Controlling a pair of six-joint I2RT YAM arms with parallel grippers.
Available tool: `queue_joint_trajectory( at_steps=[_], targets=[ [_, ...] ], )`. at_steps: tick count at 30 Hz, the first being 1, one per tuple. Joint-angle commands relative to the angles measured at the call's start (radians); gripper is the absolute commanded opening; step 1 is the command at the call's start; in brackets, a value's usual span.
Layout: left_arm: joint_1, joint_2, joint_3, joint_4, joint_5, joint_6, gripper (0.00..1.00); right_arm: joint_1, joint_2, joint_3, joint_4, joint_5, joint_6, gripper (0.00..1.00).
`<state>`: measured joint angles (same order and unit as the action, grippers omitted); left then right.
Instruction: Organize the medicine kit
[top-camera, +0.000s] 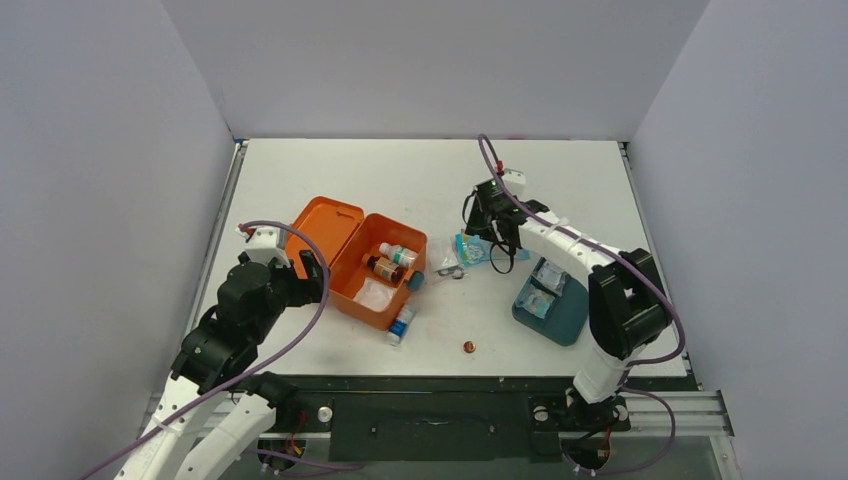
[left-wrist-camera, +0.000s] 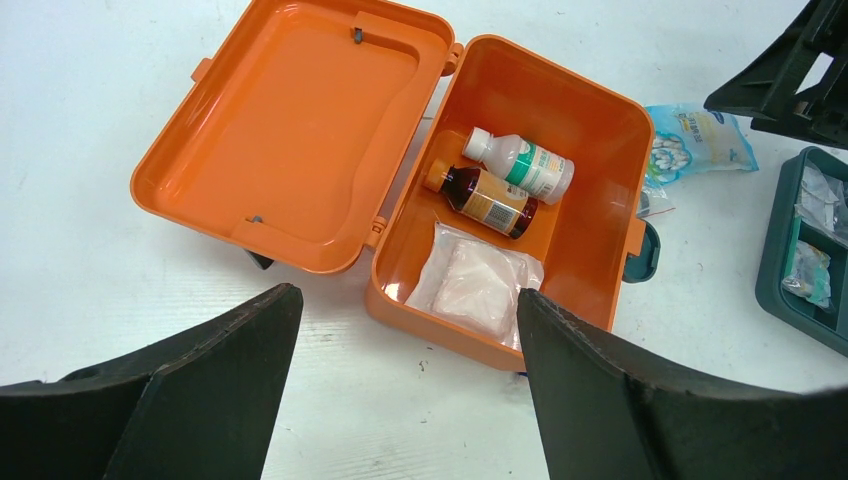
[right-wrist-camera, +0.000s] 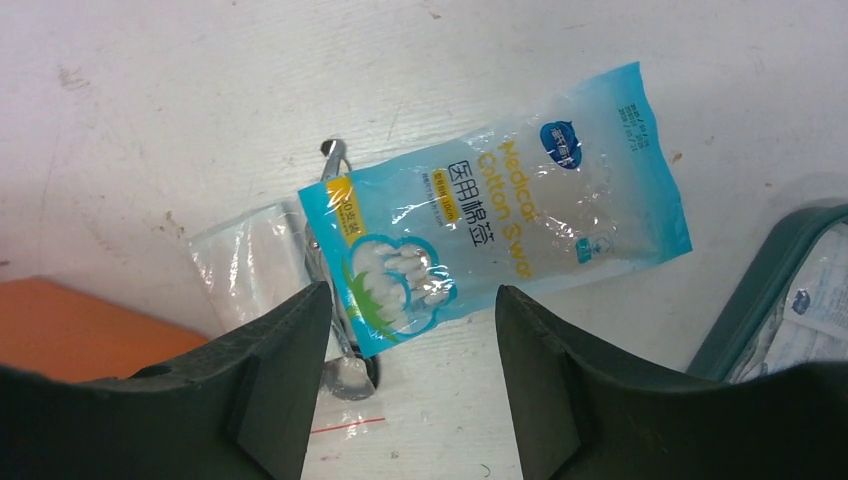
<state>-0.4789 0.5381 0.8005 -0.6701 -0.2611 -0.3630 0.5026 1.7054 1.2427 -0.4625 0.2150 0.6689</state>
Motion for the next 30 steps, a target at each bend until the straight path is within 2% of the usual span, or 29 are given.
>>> queue_joint_trajectory(
  at_steps=[1,15,26,30],
  targets=[
    [-0.003,-0.007,0.003,0.036,0.004,0.001,0.77,-0.022,0.011,-0.021,0.040,0.062,0.132,0.57],
    [-0.003,-0.012,0.001,0.039,0.020,0.007,0.77,-0.077,0.089,-0.030,0.009,0.042,0.403,0.58],
    [-0.003,-0.016,0.001,0.040,0.022,0.009,0.77,-0.116,0.213,0.033,-0.027,-0.017,0.465,0.57],
    [-0.003,-0.020,-0.001,0.041,0.023,0.009,0.77,-0.124,0.236,0.036,-0.026,-0.024,0.457,0.53]
  ],
)
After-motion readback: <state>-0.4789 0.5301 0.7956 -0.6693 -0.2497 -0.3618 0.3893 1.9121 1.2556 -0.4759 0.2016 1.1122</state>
